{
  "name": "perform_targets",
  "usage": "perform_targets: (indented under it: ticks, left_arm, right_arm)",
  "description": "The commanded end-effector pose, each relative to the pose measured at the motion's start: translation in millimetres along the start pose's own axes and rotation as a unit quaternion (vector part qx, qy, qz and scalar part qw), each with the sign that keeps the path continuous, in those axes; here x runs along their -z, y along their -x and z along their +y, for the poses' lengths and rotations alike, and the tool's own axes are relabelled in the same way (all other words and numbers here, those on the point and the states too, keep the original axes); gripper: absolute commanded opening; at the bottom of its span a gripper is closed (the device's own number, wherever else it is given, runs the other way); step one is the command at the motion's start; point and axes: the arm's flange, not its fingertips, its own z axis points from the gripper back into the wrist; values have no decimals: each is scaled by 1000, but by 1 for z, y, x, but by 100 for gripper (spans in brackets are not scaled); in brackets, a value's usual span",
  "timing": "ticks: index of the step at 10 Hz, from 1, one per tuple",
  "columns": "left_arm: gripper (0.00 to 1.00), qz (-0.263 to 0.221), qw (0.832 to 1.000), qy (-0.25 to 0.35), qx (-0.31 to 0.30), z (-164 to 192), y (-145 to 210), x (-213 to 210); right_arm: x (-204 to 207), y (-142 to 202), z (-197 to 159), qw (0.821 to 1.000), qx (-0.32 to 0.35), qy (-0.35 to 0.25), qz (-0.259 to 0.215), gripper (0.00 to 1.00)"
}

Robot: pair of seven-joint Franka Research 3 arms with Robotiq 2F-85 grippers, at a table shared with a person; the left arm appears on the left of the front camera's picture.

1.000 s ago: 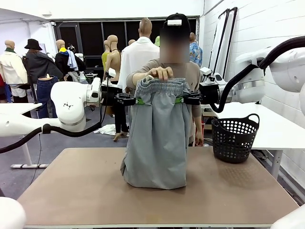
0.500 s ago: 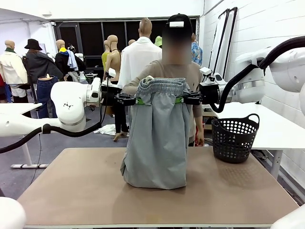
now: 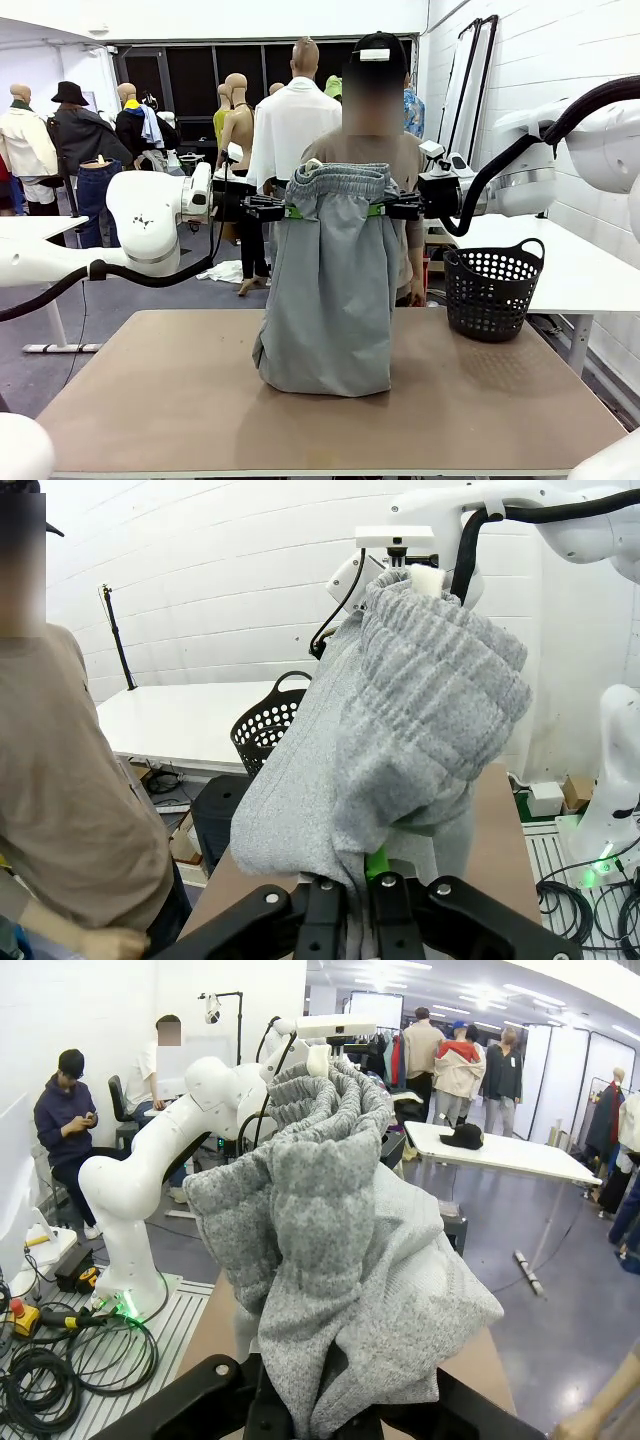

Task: Fold the training pants.
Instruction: Fold the Training pants in half.

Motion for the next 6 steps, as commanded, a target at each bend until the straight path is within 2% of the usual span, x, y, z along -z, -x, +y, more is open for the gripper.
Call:
perform_targets:
  ticks: [1, 6]
  left_arm:
    - [0, -1, 1000, 1, 6, 2, -1, -2]
    - [0, -1, 1000, 1, 6, 2, -1, -2]
  right_arm:
    - [0, -1, 0, 1000, 0, 2, -4, 0]
    - [0, -1, 0, 1000, 0, 2, -4, 0]
